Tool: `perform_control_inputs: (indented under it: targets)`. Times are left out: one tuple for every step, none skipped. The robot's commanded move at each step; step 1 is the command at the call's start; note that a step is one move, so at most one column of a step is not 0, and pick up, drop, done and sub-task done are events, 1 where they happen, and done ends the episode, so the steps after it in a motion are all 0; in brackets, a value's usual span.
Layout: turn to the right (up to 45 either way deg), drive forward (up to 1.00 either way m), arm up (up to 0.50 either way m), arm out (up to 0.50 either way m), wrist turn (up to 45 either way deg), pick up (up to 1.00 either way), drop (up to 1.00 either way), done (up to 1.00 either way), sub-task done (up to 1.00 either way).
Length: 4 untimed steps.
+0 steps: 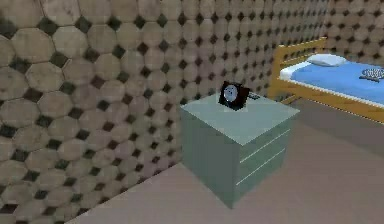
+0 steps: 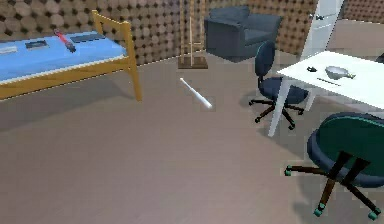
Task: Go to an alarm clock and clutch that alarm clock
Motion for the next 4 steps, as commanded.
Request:
perform_control_inputs:
  targets:
    - [0.0,0.80,0.00,0.00,0.0,0.00,0.00,0.00,0.00]
    - [-45.0,0.00,0.00,0.00,0.0,0.00,0.00,0.00,0.00]
    - [-21.0,0.00,0.00,0.00,0.0,0.00,0.00,0.00,0.00]
    - [0.0,0.00,0.50,0.00,0.0,0.00,0.00,0.00,0.00]
